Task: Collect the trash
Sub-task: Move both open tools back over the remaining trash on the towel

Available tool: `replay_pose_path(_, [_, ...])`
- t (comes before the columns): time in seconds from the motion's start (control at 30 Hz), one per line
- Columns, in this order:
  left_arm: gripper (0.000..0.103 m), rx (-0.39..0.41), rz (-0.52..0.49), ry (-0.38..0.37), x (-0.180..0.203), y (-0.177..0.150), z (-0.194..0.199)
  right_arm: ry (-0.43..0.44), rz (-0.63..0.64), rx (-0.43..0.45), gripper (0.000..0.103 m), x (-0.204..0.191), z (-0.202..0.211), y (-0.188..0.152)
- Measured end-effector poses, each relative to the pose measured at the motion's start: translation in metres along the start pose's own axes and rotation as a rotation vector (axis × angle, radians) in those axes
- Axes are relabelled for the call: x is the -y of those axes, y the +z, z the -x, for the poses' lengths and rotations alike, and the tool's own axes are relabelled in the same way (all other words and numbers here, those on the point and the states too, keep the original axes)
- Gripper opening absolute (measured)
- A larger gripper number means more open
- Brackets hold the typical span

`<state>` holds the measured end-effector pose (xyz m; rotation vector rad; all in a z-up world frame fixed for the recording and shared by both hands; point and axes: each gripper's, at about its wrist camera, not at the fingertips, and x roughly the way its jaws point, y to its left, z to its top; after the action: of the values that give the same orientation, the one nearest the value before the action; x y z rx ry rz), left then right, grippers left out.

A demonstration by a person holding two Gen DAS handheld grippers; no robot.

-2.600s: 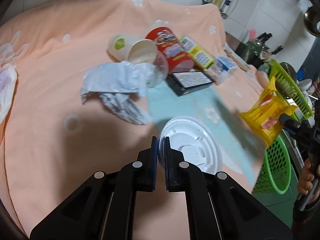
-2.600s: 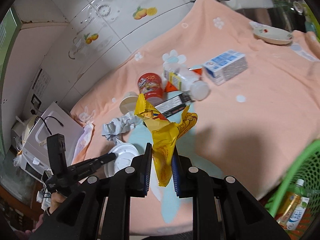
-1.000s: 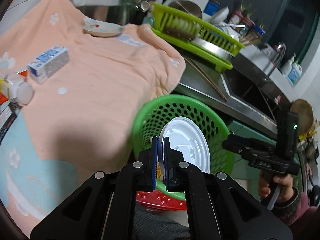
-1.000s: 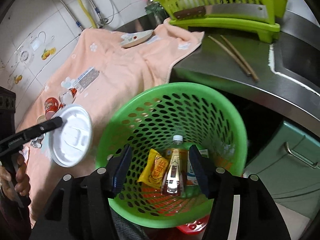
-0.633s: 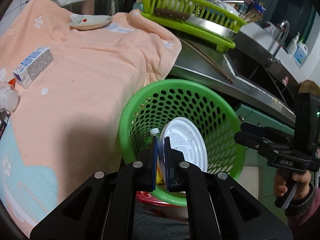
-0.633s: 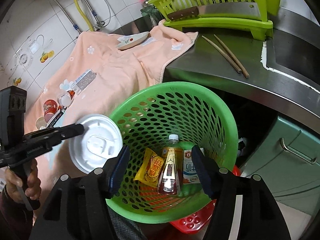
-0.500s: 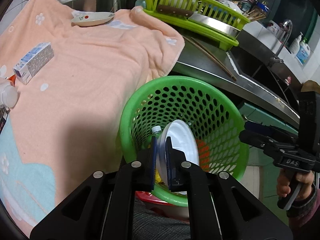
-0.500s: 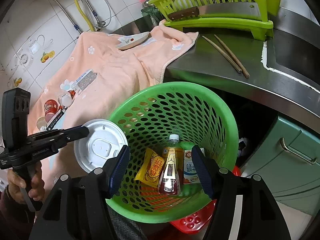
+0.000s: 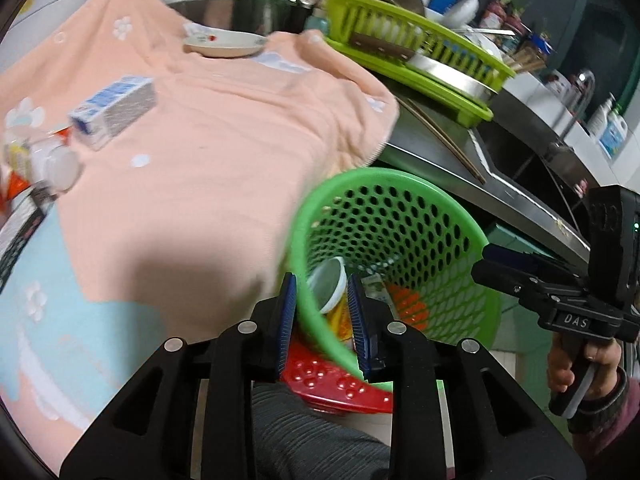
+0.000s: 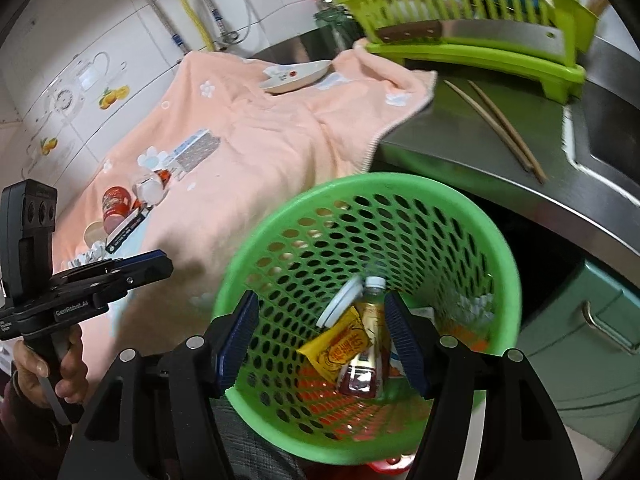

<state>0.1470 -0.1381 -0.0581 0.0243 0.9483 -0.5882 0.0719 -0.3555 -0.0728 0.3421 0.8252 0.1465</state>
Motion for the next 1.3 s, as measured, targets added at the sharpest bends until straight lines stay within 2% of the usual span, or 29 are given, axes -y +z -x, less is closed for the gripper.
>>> replay_pose_path(0.1, [0.029,0.027,0.042,0.025,-0.019,-0.003,0.015,0.022,0.024,-0.008,0.063,-0.013,-0.008,0.008])
replay_pose_path(0.17, [0.037,0.052,0.074,0.053,-0.034,-0.006,0.028,0.035,0.050,-0.012,0.063,-0.025,-0.013,0.015])
replay_pose_path(0.27, [0.038,0.077,0.105,0.092,-0.054,-0.011,0.044,0.052,0.096,-0.023,0.064,-0.044,-0.023,0.024])
replay_pose_path(0.33, [0.038,0.089,0.131,0.111,-0.068,-0.014,0.054,0.061,0.119,-0.028,0.069,-0.054,-0.028,0.030])
replay_pose_path(0.6, [0.047,0.146,0.255,0.188,-0.123,-0.036,0.090,0.111,0.202,-0.054,0.071,-0.102,-0.053,0.061])
replay_pose_path(0.8, [0.048,0.172,0.334,0.239,-0.157,-0.055,0.113,0.154,0.263,-0.075,0.072,-0.150,-0.074,0.083])
replay_pose_path(0.97, [0.050,0.196,0.393,0.272,-0.184,-0.068,0.131,0.189,0.375,-0.081,0.072,-0.202,-0.093,0.097])
replay_pose_path(1.03, [0.050,0.203,0.411,0.285,-0.193,-0.072,0.137,0.228,0.408,-0.097,0.072,-0.223,-0.105,0.106])
replay_pose_path(1.3, [0.050,0.218,0.474,0.298,-0.224,-0.081,0.149,0.312,0.544,-0.137,0.072,-0.289,-0.152,0.136])
